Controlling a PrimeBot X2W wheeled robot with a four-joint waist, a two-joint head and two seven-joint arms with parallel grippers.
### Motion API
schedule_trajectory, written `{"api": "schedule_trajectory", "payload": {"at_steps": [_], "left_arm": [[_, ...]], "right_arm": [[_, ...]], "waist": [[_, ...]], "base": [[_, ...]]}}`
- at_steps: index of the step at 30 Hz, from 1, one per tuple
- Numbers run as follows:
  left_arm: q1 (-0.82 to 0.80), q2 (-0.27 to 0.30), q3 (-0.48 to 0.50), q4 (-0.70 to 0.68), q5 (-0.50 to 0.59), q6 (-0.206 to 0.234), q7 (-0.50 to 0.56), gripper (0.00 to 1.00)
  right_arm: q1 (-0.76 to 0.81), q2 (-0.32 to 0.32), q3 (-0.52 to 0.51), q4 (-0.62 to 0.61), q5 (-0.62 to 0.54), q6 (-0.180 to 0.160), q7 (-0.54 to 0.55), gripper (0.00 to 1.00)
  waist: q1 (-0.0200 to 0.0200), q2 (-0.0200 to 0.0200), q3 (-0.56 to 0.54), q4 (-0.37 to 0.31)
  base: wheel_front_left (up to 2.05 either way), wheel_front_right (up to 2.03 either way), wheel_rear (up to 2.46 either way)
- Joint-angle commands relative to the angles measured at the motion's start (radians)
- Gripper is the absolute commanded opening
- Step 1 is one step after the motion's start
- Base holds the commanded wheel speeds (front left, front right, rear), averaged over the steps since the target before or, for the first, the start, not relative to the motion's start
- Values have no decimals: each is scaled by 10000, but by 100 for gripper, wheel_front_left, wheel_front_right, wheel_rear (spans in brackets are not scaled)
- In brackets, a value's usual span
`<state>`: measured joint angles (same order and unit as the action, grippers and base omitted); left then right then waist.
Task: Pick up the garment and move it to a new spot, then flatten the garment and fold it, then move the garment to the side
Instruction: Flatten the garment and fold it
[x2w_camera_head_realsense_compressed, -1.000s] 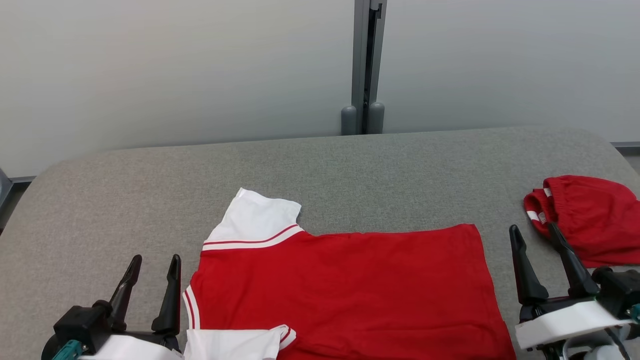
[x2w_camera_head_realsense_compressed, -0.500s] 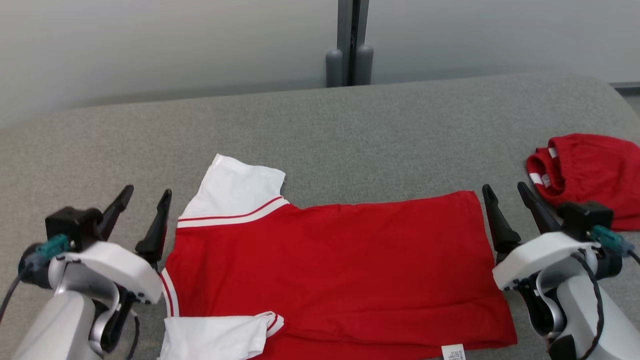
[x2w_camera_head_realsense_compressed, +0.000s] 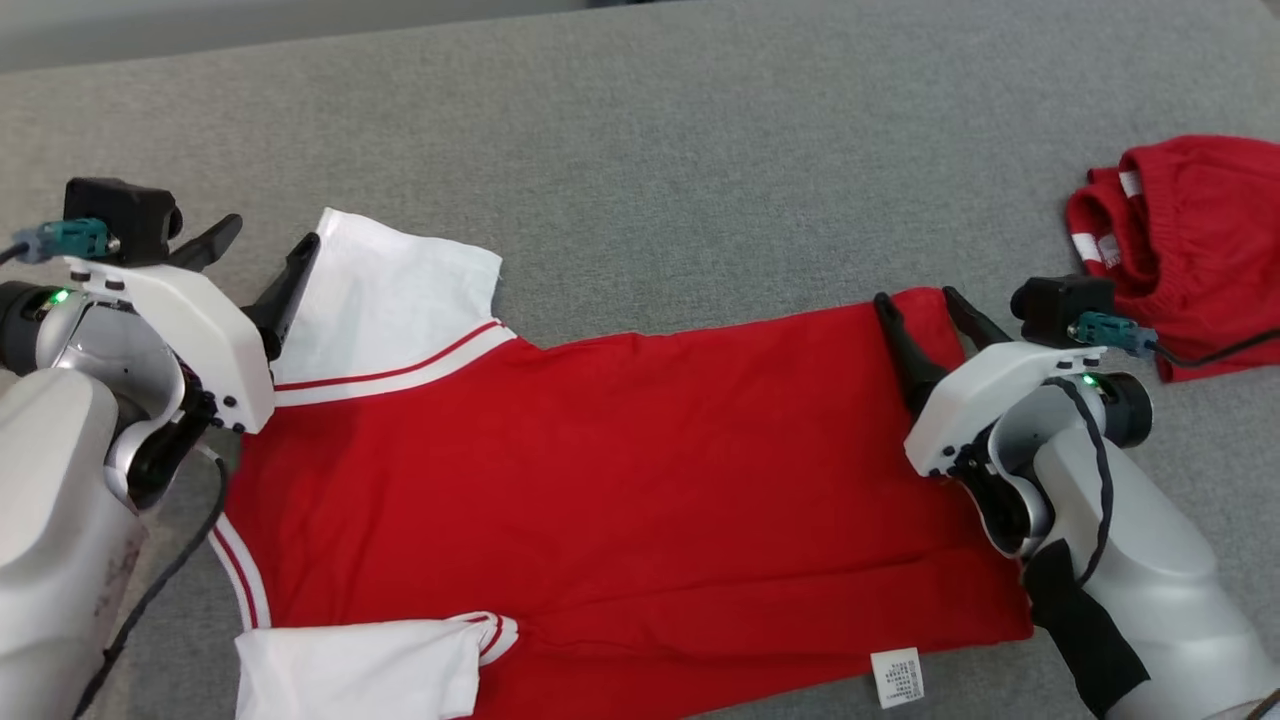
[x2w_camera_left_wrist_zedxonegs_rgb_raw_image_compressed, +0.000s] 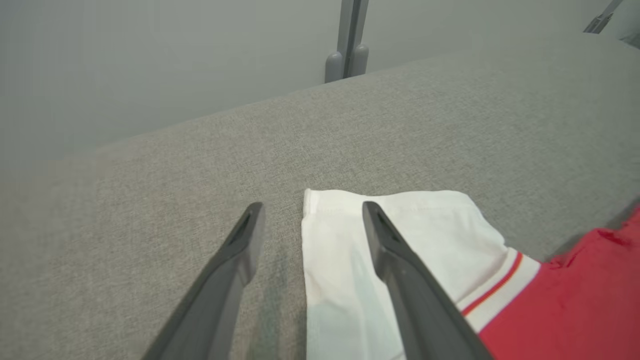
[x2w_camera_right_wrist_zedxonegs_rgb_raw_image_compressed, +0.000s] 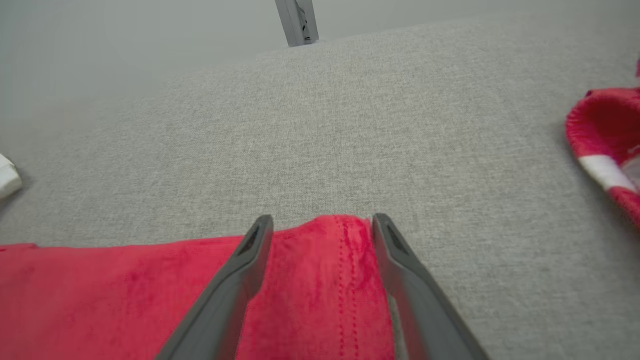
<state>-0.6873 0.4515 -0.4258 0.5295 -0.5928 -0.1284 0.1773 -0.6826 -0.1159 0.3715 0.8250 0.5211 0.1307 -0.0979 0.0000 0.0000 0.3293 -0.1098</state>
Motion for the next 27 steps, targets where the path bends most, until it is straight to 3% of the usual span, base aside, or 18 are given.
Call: {"api": "schedule_trajectory", "payload": {"at_steps": [1, 9, 12, 18, 19, 20, 21, 22, 23, 24, 25, 26, 27], "left_arm": [[-381, 202, -332, 63, -449, -20, 222, 100], [-1679, 1629, -2159, 340, -2302, -27, 1454, 100], [-1888, 1932, -2714, 213, -3245, -27, 1734, 100], [-2420, 2446, -3731, 492, -4043, -27, 1575, 100], [-2494, 2439, -3824, 599, -4125, -27, 1538, 100], [-2551, 2418, -3930, 687, -4234, -27, 1508, 100], [-2608, 2384, -4065, 719, -4374, -27, 1512, 100], [-2658, 2365, -4192, 715, -4505, -27, 1525, 100], [-2703, 2378, -4336, 643, -4617, -27, 1522, 93], [-2740, 2423, -4442, 625, -4766, -27, 1440, 63], [-2792, 2476, -4561, 602, -4835, -27, 1358, 26], [-2837, 2510, -4685, 608, -4912, -27, 1276, 0], [-2885, 2523, -4816, 629, -4997, -27, 1228, 0]], "right_arm": [[-272, 39, 121, 175, 122, 2, 49, 100], [-968, 400, 855, 610, 504, 2, -36, 100], [-1100, 499, 1152, 635, 667, 2, -91, 100], [-1220, 581, 1577, 706, 989, 0, -76, 100], [-1239, 587, 1631, 727, 1033, 0, -52, 85], [-1242, 596, 1690, 738, 1082, 0, -32, 60], [-1243, 608, 1752, 748, 1122, 0, -22, 44], [-1261, 618, 1804, 752, 1159, 2, -23, 36], [-1287, 625, 1844, 749, 1199, 2, -25, 23], [-1309, 626, 1882, 726, 1235, 2, -59, 13], [-1316, 620, 1909, 703, 1270, 0, -116, 0], [-1327, 615, 1947, 708, 1315, 0, -155, 0], [-1339, 613, 1982, 721, 1330, 2, -199, 0]], "waist": [[0, 0, 446, -363], [0, 0, 1033, -900], [0, 0, 1144, -1085], [0, 0, 1246, -1299], [0, 0, 1253, -1314], [0, 0, 1259, -1327], [0, 0, 1264, -1340], [0, 0, 1268, -1351], [0, 0, 1268, -1361], [0, 0, 1264, -1367], [0, 0, 1253, -1372], [0, 0, 1235, -1374], [0, 0, 1207, -1373]], "base": [[0, 0, 0], [0, 0, 0], [0, 0, 0], [0, 0, 0], [0, 0, 0], [0, 0, 0], [0, 0, 0], [0, 0, 0], [0, 0, 0], [0, 0, 0], [0, 0, 0], [0, 0, 0], [0, 0, 0]]}}
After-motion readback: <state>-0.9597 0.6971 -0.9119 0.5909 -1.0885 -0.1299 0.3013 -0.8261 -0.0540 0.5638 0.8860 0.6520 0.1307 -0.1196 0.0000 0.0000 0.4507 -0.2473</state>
